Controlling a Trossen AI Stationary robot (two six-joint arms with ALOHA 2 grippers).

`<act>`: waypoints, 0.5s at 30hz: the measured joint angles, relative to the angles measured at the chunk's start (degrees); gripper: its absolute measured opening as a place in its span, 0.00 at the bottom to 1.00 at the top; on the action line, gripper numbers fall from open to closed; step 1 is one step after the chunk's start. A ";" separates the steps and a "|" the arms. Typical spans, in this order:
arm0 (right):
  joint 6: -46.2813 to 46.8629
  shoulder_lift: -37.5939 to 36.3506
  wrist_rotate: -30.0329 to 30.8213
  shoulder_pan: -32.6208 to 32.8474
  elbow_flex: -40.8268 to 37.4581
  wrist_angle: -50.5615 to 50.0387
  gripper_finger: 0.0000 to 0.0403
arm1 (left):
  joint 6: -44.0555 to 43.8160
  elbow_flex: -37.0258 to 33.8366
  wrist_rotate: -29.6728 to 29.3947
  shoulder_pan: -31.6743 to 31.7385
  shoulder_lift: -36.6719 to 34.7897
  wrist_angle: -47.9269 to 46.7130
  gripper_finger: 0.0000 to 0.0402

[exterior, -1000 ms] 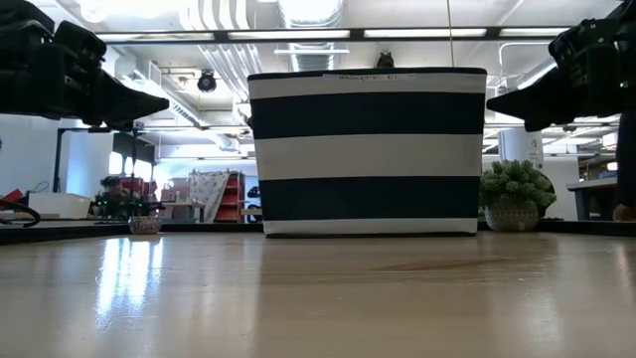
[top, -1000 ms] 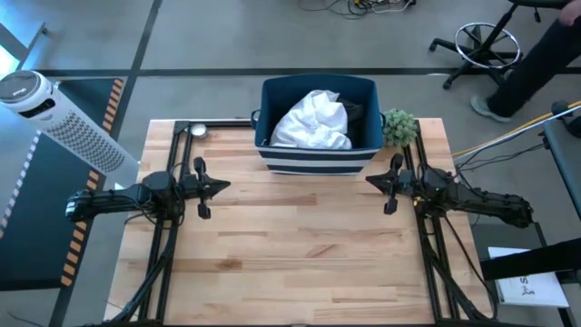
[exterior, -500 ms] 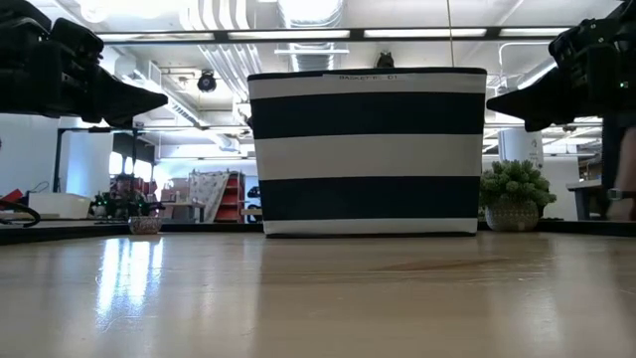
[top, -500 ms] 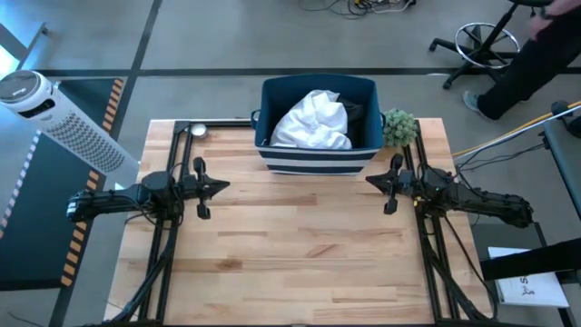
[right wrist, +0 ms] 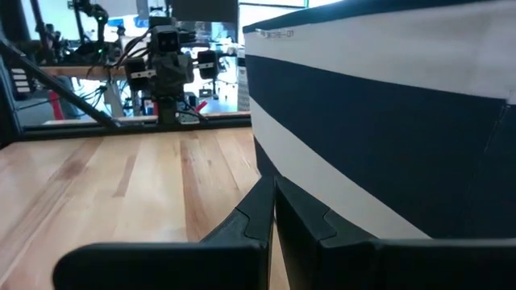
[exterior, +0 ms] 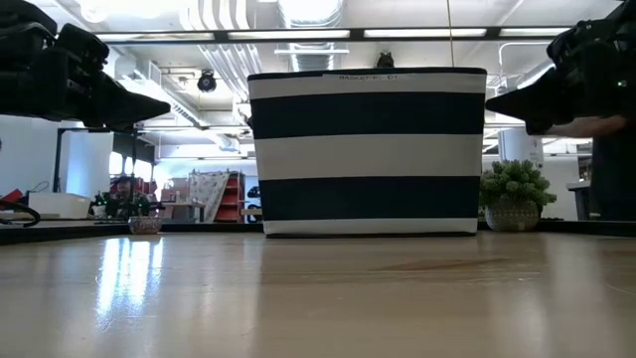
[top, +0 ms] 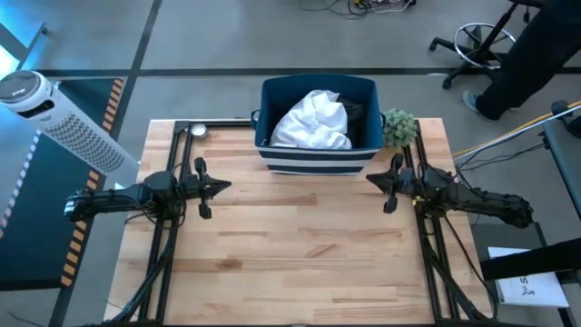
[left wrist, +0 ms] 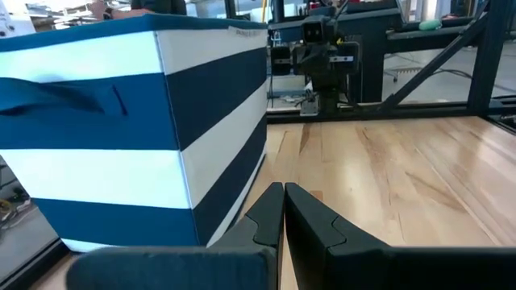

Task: Sort clothes
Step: Return to Home Position

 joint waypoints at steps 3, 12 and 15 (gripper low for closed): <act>0.65 0.00 0.21 -0.02 0.00 0.02 0.00 | -0.02 -0.04 -0.31 0.00 -0.08 0.42 0.00; 0.82 0.00 -0.15 -0.02 0.00 0.00 0.00 | -1.33 -0.07 -0.48 0.00 -0.03 0.66 0.02; 0.82 0.00 -0.20 -0.02 0.00 0.00 0.00 | -1.73 -0.07 -0.48 0.00 -0.03 0.65 0.03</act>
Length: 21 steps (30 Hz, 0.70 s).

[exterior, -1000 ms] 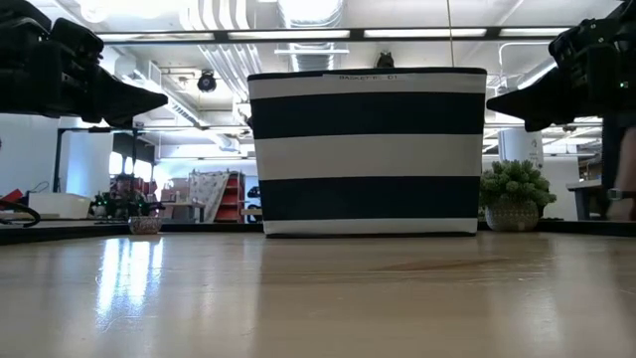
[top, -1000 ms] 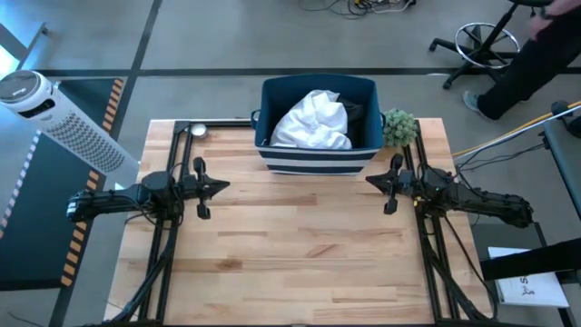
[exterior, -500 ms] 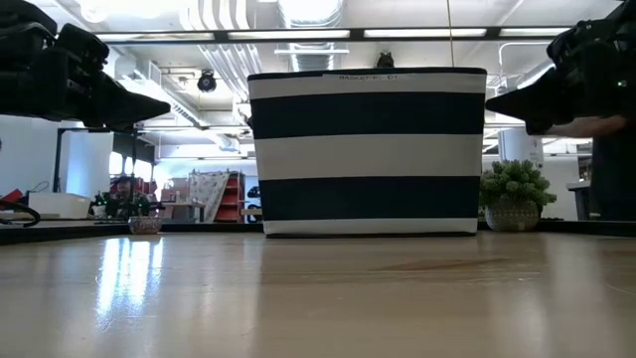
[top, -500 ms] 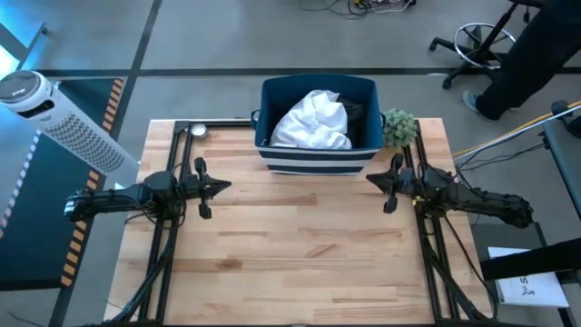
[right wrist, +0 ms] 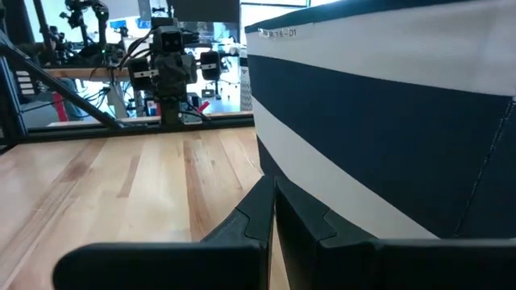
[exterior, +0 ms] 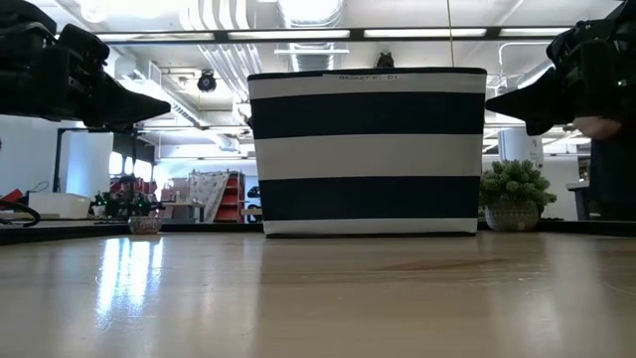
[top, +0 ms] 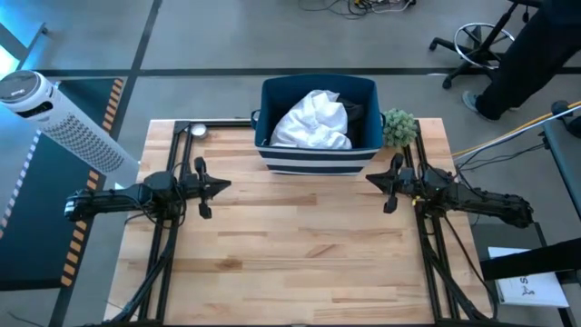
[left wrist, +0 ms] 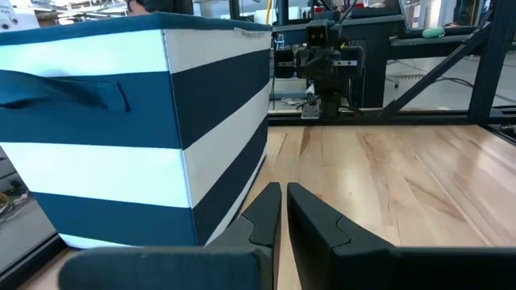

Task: Sort clothes
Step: Return to Home Position

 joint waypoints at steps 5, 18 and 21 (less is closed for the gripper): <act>-0.13 0.00 -0.02 0.00 0.00 0.01 0.00 | -0.02 0.00 0.00 0.00 0.00 0.04 0.02; -0.19 0.00 -0.11 0.00 0.00 0.07 0.00 | -0.02 0.00 0.01 0.00 1.93 0.13 0.03; -0.19 0.00 -0.13 0.00 0.00 0.07 0.00 | 0.02 0.00 0.00 0.00 2.70 0.13 0.04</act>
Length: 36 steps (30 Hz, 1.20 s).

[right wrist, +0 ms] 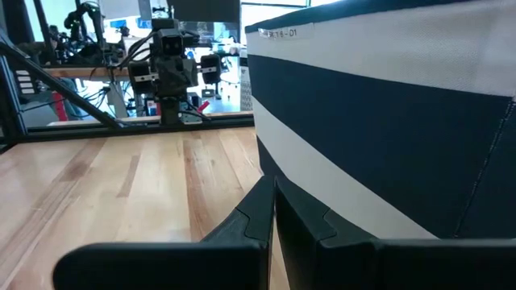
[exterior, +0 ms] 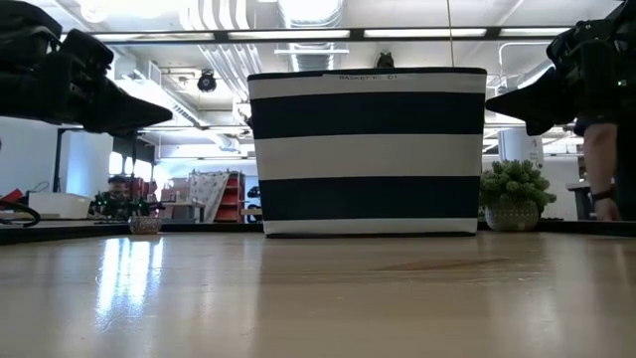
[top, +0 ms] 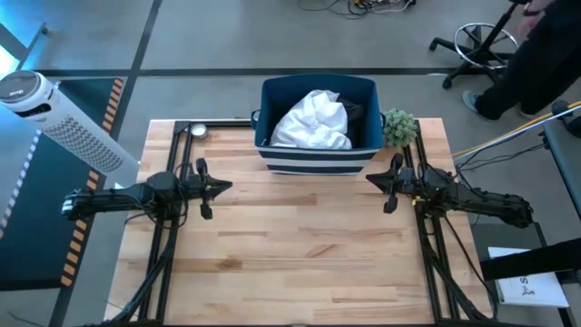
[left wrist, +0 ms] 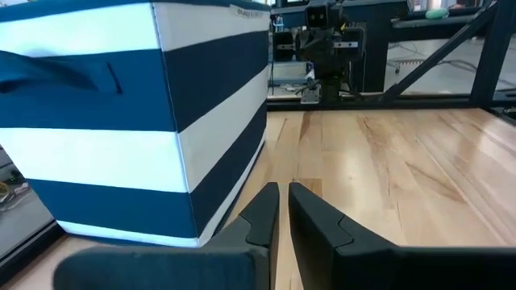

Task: Sort clothes
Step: Return to Home Position

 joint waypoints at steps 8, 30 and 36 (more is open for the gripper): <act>-0.01 0.00 -0.06 0.00 0.00 0.02 0.00 | 0.42 -0.09 0.00 0.00 0.54 1.72 0.06; -0.02 0.00 -0.06 0.00 0.00 0.04 0.00 | 1.73 -0.07 0.02 0.00 1.86 3.54 0.05; -0.02 0.00 -0.06 0.00 0.00 0.04 0.00 | 1.72 -0.07 0.02 -0.02 3.37 3.52 0.05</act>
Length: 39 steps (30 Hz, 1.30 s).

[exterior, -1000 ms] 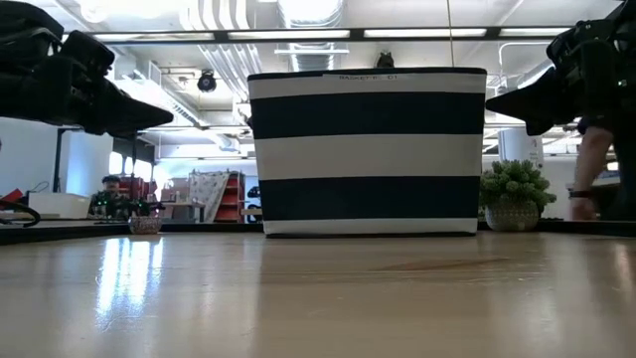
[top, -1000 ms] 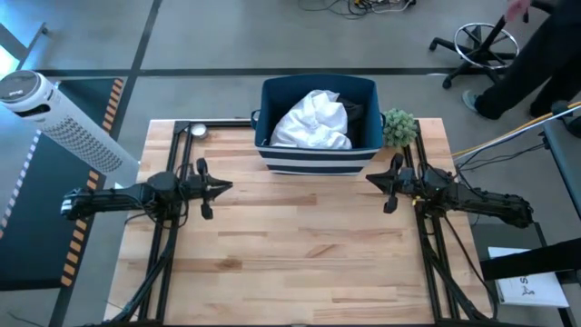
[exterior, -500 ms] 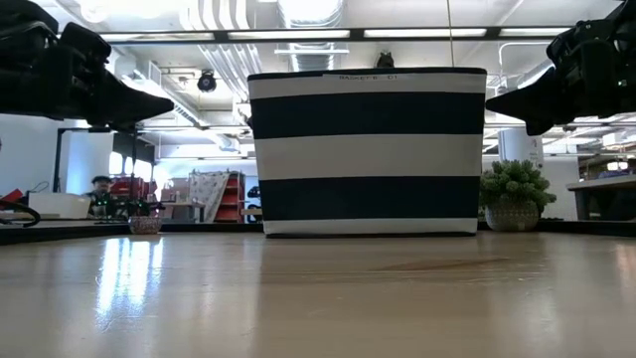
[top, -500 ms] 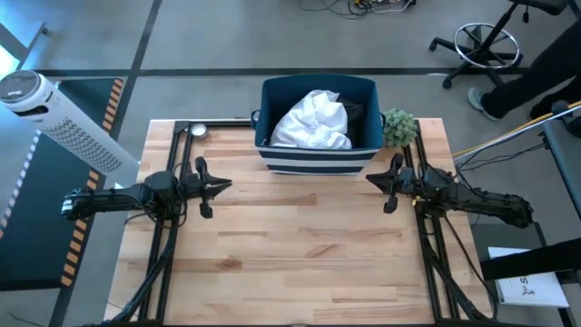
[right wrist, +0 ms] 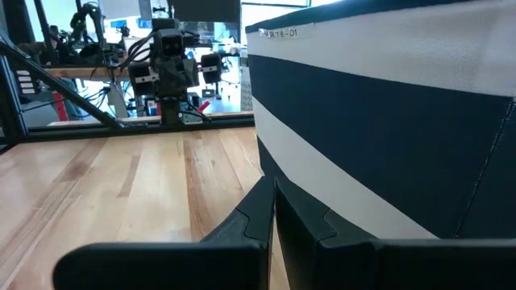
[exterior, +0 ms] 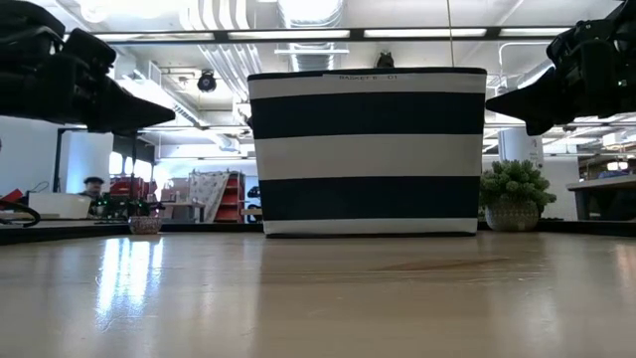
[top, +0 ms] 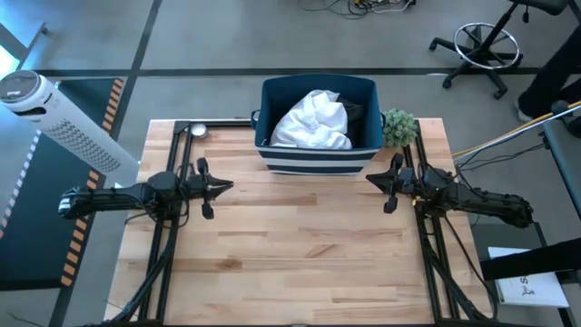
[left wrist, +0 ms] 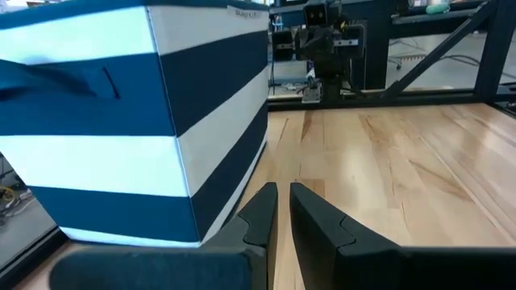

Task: Sort clothes
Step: Return to Home Position

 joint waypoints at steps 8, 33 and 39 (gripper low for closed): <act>-0.01 0.00 0.00 0.00 -0.01 0.00 0.00 | -0.02 0.09 0.02 0.00 2.32 -0.01 0.06; -0.01 0.01 0.00 0.01 -0.02 0.02 0.00 | -0.04 0.09 0.04 0.00 8.28 0.00 0.07; -0.01 0.02 0.00 0.02 0.00 0.02 0.00 | -0.04 0.09 0.04 0.00 9.36 0.00 0.08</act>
